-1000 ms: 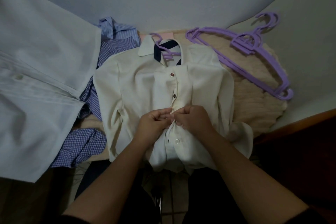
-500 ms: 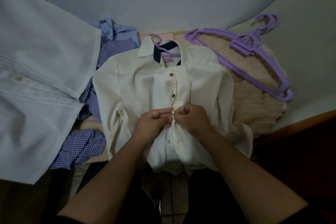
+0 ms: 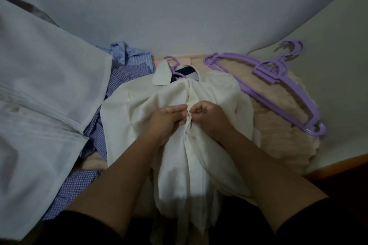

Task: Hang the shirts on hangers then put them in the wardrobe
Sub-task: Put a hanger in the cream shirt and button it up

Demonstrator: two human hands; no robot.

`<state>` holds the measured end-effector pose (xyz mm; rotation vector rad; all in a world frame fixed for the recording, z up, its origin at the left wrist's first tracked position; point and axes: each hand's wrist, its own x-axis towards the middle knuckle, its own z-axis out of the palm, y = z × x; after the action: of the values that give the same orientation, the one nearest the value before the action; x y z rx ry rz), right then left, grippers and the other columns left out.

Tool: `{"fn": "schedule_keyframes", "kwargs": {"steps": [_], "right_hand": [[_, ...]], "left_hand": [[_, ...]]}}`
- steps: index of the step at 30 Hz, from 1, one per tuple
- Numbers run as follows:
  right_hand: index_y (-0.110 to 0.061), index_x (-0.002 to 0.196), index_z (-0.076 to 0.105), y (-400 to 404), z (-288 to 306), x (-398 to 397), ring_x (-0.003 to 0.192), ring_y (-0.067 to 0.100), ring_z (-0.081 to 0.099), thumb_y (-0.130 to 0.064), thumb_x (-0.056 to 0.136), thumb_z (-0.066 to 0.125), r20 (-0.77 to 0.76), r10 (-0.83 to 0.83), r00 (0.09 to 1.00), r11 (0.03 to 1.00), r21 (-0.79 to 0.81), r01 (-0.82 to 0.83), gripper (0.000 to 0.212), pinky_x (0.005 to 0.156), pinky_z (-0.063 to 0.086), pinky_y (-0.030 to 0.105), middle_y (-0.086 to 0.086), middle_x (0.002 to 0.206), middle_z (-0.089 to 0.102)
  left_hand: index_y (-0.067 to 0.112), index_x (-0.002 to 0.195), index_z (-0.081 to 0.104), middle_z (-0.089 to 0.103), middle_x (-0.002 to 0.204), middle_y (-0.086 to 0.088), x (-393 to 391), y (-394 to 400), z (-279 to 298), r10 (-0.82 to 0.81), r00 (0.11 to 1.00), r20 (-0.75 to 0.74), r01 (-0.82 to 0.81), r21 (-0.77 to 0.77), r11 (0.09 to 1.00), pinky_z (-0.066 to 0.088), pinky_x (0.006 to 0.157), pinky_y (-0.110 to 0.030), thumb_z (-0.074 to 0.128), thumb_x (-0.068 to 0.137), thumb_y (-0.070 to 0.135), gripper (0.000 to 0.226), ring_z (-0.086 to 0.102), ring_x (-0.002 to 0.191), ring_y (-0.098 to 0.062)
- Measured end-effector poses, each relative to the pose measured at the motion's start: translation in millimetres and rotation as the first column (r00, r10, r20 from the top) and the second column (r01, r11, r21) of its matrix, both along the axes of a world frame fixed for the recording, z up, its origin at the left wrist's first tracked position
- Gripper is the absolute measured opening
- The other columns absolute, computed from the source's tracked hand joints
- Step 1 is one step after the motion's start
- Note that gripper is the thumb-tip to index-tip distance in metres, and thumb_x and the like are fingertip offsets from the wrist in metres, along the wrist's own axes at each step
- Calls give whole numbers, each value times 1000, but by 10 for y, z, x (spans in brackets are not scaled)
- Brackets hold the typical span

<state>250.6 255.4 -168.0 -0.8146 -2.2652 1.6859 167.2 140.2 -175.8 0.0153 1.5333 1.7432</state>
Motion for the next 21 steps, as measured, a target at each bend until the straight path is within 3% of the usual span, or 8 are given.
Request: {"fn": "schedule_keyframes", "kwargs": {"steps": [2,5,11,14,16,19,21], "right_hand": [[-13,76,63,-11,-154,35,54,-8,51,6,77,64,57,27,998,997,75,-31,19,60,40,8,-4,67,59],[-19,74,62,-57,-283,81,61,-5,54,4,80,63,67,1,998,996,85,-6,23,67,41,14,-9,70,58],[-5,98,72,-139,-90,239,86,8,57,0,84,59,121,45,992,969,234,-72,20,81,40,15,-1,93,66],[-6,93,73,-220,-10,443,71,5,58,-3,83,63,109,-9,994,982,187,-11,14,79,45,22,-4,82,66],[-6,91,73,-294,-23,569,65,8,59,-5,83,64,181,26,983,989,139,-52,12,76,48,28,-1,79,67],[-8,96,73,-403,-83,718,82,7,62,-11,83,66,280,140,950,963,186,-197,15,75,43,11,-5,88,66],[-14,94,72,-443,-104,809,77,-3,55,-12,80,70,294,195,936,951,176,-253,14,68,36,0,-13,87,60]], "left_hand": [[-2,110,67,70,68,-3,58,-30,-144,-22,999,-36,19,-103,994,52,60,-17,61,88,-5,23,60,57,-9],[-1,107,67,70,66,-2,132,-75,-232,17,999,-28,-19,-105,994,52,59,-14,60,88,-6,20,60,54,-7],[2,108,68,60,75,-13,221,-235,-45,-32,988,-153,1,-201,980,45,55,-18,63,89,3,19,51,59,-12],[9,100,72,63,72,-10,373,-409,41,-70,964,-255,2,-258,966,47,53,-19,66,88,5,14,53,58,-12],[17,97,74,66,71,-5,505,-500,40,-145,929,-341,31,-319,947,48,55,-23,71,84,10,15,55,57,-12],[27,99,68,65,76,1,699,-616,-5,-322,842,-433,101,-459,882,51,61,-22,75,80,11,26,59,61,-9],[30,102,64,62,89,5,775,-701,-43,-400,776,-488,104,-526,844,49,68,-15,72,79,5,34,61,76,-8]]}}
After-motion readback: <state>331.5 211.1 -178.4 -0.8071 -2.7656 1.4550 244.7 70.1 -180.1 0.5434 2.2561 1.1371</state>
